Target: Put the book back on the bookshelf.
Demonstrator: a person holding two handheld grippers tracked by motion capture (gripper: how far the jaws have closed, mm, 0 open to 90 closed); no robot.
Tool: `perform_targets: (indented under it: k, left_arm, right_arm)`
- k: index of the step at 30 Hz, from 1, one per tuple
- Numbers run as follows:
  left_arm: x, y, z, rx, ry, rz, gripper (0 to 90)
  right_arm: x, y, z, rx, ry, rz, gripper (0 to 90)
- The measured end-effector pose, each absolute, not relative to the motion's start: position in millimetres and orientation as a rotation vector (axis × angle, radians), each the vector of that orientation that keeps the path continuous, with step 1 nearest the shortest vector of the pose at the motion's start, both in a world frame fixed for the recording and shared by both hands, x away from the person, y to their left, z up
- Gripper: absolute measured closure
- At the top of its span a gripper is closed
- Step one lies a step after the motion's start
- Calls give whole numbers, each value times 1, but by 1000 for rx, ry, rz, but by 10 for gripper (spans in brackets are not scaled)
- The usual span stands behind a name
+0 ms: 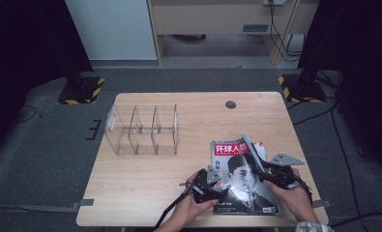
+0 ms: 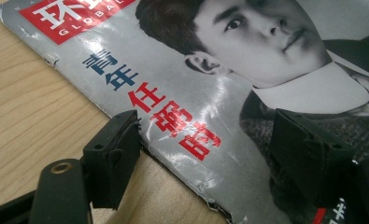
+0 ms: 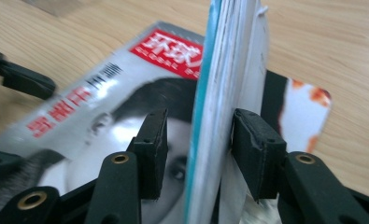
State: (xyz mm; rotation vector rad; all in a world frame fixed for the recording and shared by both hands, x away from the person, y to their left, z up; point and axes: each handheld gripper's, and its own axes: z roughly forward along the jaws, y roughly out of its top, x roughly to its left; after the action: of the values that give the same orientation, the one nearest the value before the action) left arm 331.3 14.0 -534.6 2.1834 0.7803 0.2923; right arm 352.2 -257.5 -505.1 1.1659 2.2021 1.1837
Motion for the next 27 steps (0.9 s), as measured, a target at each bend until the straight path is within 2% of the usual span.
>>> perform_targets:
  k: [2,4,9,12,17,20,27]
  left_arm:
    - [331,14,-535,2184,780,292,237]
    - [331,14,-535,2183,781,293,237]
    - [331,14,-535,2183,781,293,236]
    - [331,14,-535,2183,781,293,237]
    - [331,14,-535,2183,780,293,237]
    - [331,14,-535,2182,782,293,237]
    - [331,14,-535,2182,782,293,237]
  right_arm:
    - [352,-255,-504,1163,2206,1212,542]
    - [355,-250,-509,1163,2226,1167,483]
    - [359,-246,-515,1207,2254,1125,450]
    - [361,-246,-517,1222,2257,1103,449]
    - [364,-255,-522,1268,2292,1082,548]
    - [363,-253,-520,1264,2308,1106,564]
    - [365,-251,-524,1265,2349,1049,504]
